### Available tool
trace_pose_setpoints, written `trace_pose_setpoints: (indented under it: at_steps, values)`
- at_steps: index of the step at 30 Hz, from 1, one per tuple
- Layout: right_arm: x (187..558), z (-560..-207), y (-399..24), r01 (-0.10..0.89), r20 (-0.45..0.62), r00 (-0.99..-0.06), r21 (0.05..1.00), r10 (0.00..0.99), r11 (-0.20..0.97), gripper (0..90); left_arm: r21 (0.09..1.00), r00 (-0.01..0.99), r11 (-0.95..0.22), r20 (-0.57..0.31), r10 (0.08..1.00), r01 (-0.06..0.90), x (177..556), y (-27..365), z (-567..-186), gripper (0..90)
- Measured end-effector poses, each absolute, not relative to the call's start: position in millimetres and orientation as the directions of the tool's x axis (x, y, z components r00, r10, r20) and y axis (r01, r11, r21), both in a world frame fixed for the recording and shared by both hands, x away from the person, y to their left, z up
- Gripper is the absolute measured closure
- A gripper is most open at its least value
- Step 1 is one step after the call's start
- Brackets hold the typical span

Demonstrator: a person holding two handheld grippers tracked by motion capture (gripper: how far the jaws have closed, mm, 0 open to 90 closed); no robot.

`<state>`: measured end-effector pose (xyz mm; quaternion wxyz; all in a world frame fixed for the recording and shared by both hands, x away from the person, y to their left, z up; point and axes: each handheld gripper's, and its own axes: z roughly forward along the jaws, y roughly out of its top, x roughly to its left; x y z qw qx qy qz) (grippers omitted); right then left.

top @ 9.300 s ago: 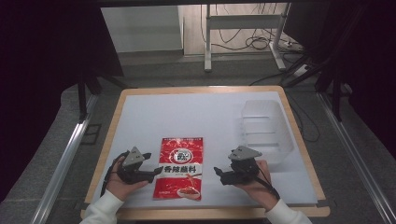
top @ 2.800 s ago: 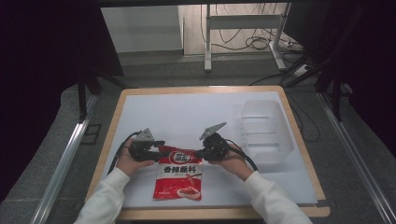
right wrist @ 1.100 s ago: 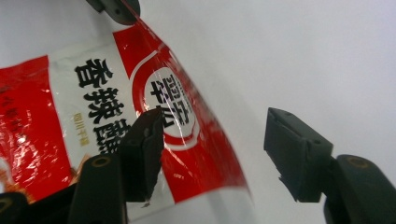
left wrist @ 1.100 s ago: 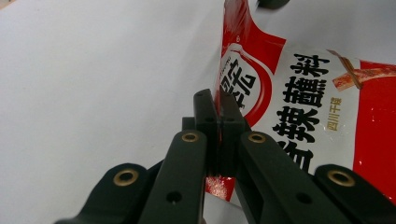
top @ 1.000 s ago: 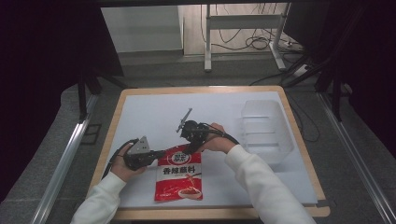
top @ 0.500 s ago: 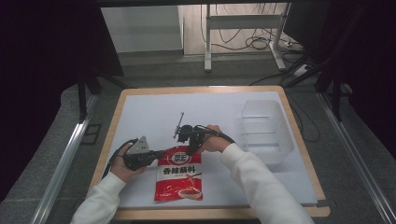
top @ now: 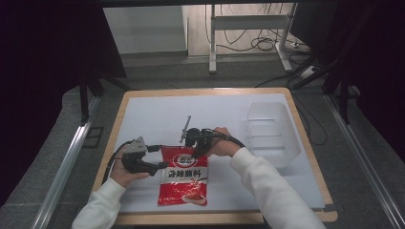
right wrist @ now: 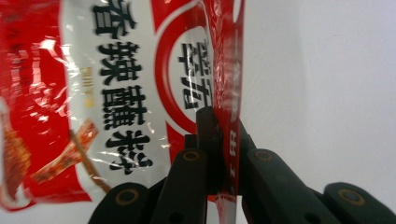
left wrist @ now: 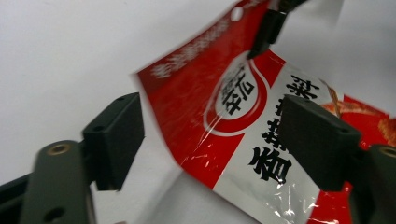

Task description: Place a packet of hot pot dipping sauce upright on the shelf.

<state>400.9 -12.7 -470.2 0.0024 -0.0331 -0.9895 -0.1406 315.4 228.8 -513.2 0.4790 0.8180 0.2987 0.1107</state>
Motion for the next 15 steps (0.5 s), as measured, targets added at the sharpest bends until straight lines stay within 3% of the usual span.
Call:
trace_pose_setpoints:
  at_steps: [8, 15]
  values:
    - [388.4, -444.3, -31.4, 0.099, 0.013, -0.995, 0.339, 0.1, 0.935, 88.6, 0.817, 0.777, -0.384, -0.12, 0.618, 0.431, 301.4, 246.6, -529.0, 18.8]
    - [373.8, -416.9, -39.4, 0.11, 0.007, -0.993, 0.382, 0.116, 0.918, 88.8, 0.811, 0.778, -0.393, -0.116, 0.618, 0.433, 299.9, 239.5, -532.3, 18.8]
